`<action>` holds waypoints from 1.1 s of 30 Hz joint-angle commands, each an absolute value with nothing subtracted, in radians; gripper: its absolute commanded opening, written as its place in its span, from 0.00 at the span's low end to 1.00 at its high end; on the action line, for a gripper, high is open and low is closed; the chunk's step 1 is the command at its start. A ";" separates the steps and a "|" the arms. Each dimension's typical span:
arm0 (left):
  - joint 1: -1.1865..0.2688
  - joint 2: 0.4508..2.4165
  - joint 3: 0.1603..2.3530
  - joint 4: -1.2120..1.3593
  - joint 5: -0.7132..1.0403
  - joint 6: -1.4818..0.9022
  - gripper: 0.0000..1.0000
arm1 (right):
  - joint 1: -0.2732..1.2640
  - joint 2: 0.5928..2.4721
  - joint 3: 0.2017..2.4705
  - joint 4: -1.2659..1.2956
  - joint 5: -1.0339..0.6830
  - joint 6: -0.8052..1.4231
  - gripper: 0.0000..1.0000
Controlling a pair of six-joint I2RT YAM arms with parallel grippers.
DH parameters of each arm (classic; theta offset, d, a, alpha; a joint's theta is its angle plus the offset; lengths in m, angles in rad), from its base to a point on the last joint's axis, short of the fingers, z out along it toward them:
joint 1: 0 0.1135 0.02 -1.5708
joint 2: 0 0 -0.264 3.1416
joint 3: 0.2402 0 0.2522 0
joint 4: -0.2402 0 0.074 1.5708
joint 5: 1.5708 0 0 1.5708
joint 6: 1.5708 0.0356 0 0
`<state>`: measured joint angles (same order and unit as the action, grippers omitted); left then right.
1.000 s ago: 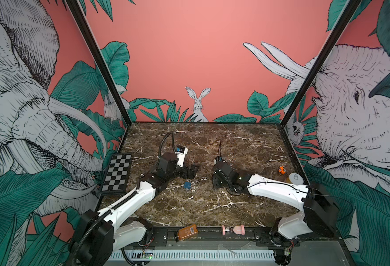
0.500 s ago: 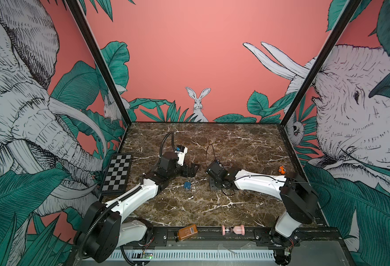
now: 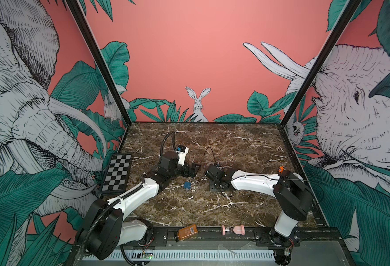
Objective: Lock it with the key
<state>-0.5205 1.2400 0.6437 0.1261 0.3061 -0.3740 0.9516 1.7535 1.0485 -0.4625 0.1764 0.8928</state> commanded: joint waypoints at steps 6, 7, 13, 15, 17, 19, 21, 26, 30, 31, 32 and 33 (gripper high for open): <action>-0.513 1.238 0.632 0.136 0.318 -0.370 0.97 | 0.960 1.787 1.076 -0.474 0.209 0.919 0.43; -0.513 1.241 0.631 0.134 0.320 -0.367 0.97 | 0.961 1.791 1.077 -0.476 0.208 0.919 0.42; -0.513 1.256 0.638 0.139 0.334 -0.371 0.97 | 0.965 1.807 1.083 -0.488 0.207 0.912 0.41; -0.512 1.255 0.638 0.142 0.337 -0.372 0.97 | 0.969 1.809 1.085 -0.498 0.212 0.910 0.40; -0.513 1.256 0.637 0.142 0.336 -0.373 0.97 | 0.970 1.807 1.086 -0.506 0.222 0.906 0.40; -0.512 1.254 0.638 0.141 0.334 -0.373 0.97 | 0.971 1.806 1.085 -0.512 0.227 0.899 0.40; -0.511 1.252 0.637 0.141 0.332 -0.371 0.97 | 0.973 1.810 1.092 -0.522 0.234 0.891 0.39; -0.511 1.240 0.622 0.149 0.324 -0.373 0.96 | 0.980 1.831 1.111 -0.546 0.243 0.872 0.37; -0.509 1.232 0.607 0.156 0.324 -0.373 0.95 | 0.981 1.838 1.099 -0.513 0.220 0.860 0.34; -0.509 1.231 0.603 0.157 0.326 -0.377 0.95 | 0.981 1.837 1.094 -0.504 0.214 0.857 0.33; -0.508 1.230 0.601 0.157 0.329 -0.379 0.94 | 0.981 1.836 1.091 -0.495 0.207 0.852 0.30; -0.507 1.229 0.599 0.159 0.332 -0.381 0.94 | 0.980 1.836 1.090 -0.491 0.202 0.850 0.29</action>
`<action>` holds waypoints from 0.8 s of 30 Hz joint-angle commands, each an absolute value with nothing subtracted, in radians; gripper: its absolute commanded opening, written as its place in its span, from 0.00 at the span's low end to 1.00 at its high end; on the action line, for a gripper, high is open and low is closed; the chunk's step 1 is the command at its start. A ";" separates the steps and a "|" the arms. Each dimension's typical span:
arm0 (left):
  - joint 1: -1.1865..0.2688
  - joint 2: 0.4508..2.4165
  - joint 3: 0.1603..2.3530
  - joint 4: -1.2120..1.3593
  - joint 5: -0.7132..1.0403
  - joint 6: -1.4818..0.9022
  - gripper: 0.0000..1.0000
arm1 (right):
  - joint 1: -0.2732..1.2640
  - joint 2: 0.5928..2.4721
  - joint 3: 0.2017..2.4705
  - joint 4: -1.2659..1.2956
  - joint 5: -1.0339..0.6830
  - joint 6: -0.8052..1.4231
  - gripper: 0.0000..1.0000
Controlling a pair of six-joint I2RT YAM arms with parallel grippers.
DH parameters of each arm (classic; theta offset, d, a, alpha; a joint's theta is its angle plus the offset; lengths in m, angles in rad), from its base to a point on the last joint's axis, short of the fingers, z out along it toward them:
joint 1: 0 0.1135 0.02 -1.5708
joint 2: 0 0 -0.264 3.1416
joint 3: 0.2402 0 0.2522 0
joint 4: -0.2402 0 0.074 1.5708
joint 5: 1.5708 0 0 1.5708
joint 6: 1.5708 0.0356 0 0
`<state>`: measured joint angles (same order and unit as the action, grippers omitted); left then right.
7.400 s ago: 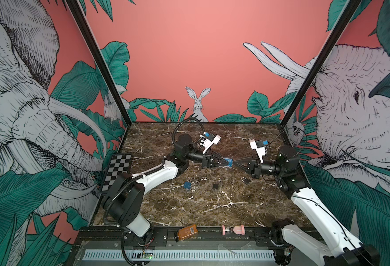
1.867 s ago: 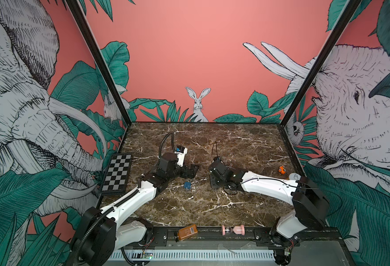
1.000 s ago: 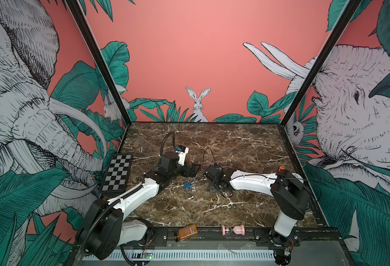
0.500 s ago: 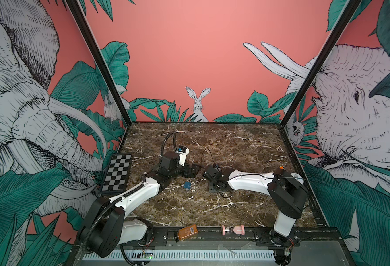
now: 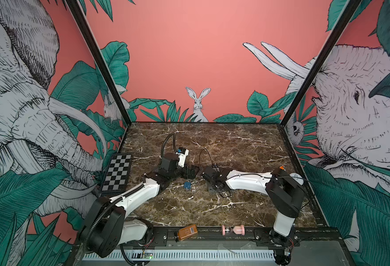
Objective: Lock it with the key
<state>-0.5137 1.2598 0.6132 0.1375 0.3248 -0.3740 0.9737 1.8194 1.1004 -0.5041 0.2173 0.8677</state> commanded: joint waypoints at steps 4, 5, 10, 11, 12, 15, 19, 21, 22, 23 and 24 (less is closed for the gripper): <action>-0.498 1.227 0.593 0.154 0.337 -0.394 0.94 | 0.981 1.810 1.067 -0.449 0.177 0.783 0.30; -0.498 1.229 0.595 0.148 0.338 -0.395 0.94 | 0.982 1.797 1.059 -0.437 0.178 0.763 0.29; -0.499 1.244 0.632 0.088 0.376 -0.393 0.92 | 0.981 1.716 0.994 -0.342 0.185 0.585 0.22; -0.498 1.252 0.632 0.095 0.393 -0.400 0.92 | 0.982 1.693 0.967 -0.303 0.181 0.548 0.22; -0.498 1.259 0.631 0.104 0.408 -0.410 0.91 | 0.981 1.665 0.939 -0.265 0.172 0.514 0.21; -0.498 1.283 0.620 0.142 0.449 -0.451 0.88 | 0.981 1.562 0.855 -0.169 0.193 0.436 0.21; -0.507 1.311 0.618 0.187 0.494 -0.501 0.86 | 0.981 1.440 0.782 -0.098 0.204 0.332 0.21; -0.526 1.340 0.637 0.202 0.525 -0.513 0.86 | 0.981 1.401 0.760 -0.067 0.183 0.293 0.21; -0.544 1.357 0.653 0.204 0.537 -0.514 0.85 | 0.982 1.385 0.755 -0.059 0.167 0.278 0.21; -0.565 1.373 0.668 0.207 0.542 -0.517 0.85 | 0.982 1.375 0.759 -0.062 0.147 0.268 0.21; -0.580 1.384 0.675 0.222 0.547 -0.528 0.85 | 0.981 1.368 0.764 -0.066 0.130 0.260 0.20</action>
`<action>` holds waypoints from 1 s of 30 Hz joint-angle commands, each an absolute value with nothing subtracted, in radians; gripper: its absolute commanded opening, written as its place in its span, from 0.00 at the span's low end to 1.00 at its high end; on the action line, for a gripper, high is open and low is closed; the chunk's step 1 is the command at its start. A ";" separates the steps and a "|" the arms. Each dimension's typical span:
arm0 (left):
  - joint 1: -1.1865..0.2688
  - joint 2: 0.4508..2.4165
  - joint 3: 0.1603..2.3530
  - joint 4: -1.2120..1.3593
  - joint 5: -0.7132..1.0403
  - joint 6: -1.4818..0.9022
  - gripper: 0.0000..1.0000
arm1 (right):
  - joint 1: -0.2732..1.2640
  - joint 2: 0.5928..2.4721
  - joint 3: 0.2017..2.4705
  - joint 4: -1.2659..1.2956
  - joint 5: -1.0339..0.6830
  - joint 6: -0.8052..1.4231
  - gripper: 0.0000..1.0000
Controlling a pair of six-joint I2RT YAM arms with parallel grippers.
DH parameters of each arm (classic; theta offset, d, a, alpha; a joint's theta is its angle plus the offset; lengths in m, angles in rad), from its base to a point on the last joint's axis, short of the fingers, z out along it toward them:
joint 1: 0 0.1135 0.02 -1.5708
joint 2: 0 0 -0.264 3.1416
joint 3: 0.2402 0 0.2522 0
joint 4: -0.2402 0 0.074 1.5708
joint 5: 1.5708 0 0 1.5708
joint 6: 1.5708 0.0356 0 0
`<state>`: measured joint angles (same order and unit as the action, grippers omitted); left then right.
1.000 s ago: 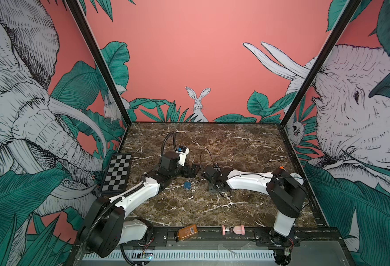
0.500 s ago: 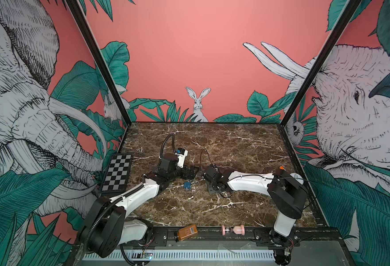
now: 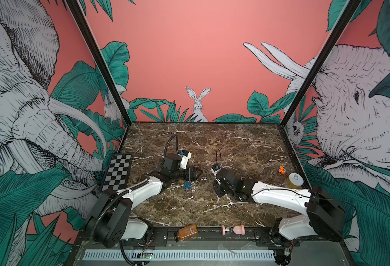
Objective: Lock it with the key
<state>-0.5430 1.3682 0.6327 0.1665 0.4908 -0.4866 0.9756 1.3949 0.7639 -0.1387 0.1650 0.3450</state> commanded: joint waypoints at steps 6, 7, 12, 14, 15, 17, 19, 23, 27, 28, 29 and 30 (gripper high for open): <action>-0.606 1.477 0.668 0.414 0.587 -0.640 0.83 | 0.981 1.328 0.774 -0.057 0.103 0.253 0.19; -0.605 1.493 0.666 0.443 0.593 -0.657 0.83 | 0.984 1.327 0.783 -0.063 0.097 0.254 0.19; -0.614 1.563 0.666 0.568 0.644 -0.725 0.77 | 1.006 1.337 0.810 -0.087 0.104 0.250 0.19; -0.620 1.583 0.672 0.598 0.658 -0.741 0.71 | 1.008 1.341 0.820 -0.096 0.114 0.250 0.19; -0.621 1.589 0.675 0.604 0.663 -0.745 0.68 | 1.010 1.344 0.823 -0.099 0.115 0.248 0.19; -0.624 1.599 0.677 0.612 0.669 -0.749 0.61 | 1.011 1.348 0.832 -0.107 0.126 0.245 0.19; -0.624 1.606 0.683 0.617 0.681 -0.752 0.55 | 1.013 1.353 0.840 -0.113 0.137 0.244 0.19; -0.627 1.621 0.691 0.627 0.703 -0.764 0.43 | 1.013 1.374 0.861 -0.138 0.159 0.235 0.19; -0.630 1.636 0.703 0.638 0.728 -0.777 0.32 | 1.013 1.385 0.873 -0.143 0.183 0.235 0.19; -0.632 1.639 0.705 0.644 0.730 -0.781 0.28 | 1.014 1.389 0.875 -0.143 0.189 0.234 0.19; -0.633 1.641 0.705 0.648 0.734 -0.784 0.25 | 1.013 1.391 0.877 -0.144 0.194 0.234 0.19; -0.632 1.643 0.706 0.650 0.737 -0.788 0.23 | 1.014 1.394 0.880 -0.146 0.203 0.233 0.19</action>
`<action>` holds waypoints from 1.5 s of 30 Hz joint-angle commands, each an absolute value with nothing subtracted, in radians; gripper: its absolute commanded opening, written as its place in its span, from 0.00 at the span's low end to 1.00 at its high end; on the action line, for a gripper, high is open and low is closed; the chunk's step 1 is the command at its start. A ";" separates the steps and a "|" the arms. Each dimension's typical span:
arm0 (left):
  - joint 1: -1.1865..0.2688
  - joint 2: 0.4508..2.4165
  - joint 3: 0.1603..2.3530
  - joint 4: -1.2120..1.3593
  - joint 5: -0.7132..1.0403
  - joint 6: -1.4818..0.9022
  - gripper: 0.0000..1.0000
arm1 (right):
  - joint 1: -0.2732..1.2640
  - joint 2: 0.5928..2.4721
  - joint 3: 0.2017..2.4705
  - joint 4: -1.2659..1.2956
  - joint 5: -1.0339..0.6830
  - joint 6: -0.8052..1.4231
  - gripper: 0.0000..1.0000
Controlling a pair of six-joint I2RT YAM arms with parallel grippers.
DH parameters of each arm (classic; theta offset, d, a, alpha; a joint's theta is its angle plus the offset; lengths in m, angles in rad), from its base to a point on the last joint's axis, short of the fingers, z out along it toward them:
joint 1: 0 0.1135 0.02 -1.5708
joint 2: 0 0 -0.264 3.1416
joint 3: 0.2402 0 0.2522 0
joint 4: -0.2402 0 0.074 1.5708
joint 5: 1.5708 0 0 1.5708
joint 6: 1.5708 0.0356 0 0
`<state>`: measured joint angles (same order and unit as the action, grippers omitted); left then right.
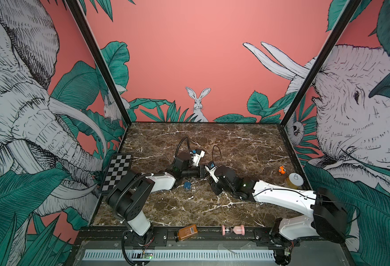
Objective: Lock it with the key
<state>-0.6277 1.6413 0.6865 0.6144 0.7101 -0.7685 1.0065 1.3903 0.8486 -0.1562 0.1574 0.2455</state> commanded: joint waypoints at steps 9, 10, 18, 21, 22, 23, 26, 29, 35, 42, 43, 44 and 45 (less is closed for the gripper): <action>-0.632 1.632 0.715 0.625 0.737 -0.783 0.00 | 1.013 1.390 0.876 -0.126 0.214 0.243 0.21; -0.632 1.628 0.713 0.616 0.732 -0.779 0.00 | 1.013 1.385 0.872 -0.121 0.213 0.251 0.21; -0.630 1.570 0.681 0.662 0.612 -0.903 0.00 | 0.853 1.360 0.841 -0.060 -0.068 0.408 0.48; -0.630 1.520 0.639 0.788 0.503 -1.024 0.00 | 0.768 1.293 0.782 0.062 -0.251 0.466 0.55; -0.630 1.499 0.625 0.815 0.460 -1.078 0.00 | 0.744 1.264 0.756 0.121 -0.306 0.489 0.62; -0.630 1.479 0.610 0.852 0.425 -1.141 0.00 | 0.721 1.233 0.737 0.165 -0.332 0.505 0.65; -0.631 1.452 0.586 1.004 0.362 -1.381 0.00 | 0.670 1.139 0.687 0.248 -0.343 0.495 0.65; -0.625 1.423 0.598 1.069 0.330 -1.544 0.00 | 0.663 1.044 0.644 0.312 -0.261 0.399 0.61; -0.607 1.355 0.621 0.996 0.284 -1.746 0.00 | 0.655 0.974 0.707 0.244 -0.293 0.159 0.62; -0.612 1.356 0.681 0.953 0.349 -1.801 0.00 | 0.635 1.052 0.815 0.227 -0.405 0.097 0.57; -0.611 1.353 0.680 0.955 0.356 -1.800 0.00 | 0.635 1.071 0.833 0.223 -0.422 0.095 0.55; -0.611 1.350 0.679 0.956 0.360 -1.797 0.00 | 0.634 1.088 0.844 0.220 -0.436 0.093 0.53; -0.611 1.345 0.677 0.955 0.359 -1.795 0.00 | 0.634 1.108 0.854 0.224 -0.451 0.097 0.51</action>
<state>-0.6117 1.3796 0.6544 0.9409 0.3325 -1.7538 0.6403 1.0748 0.8207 0.2054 -0.3798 0.1322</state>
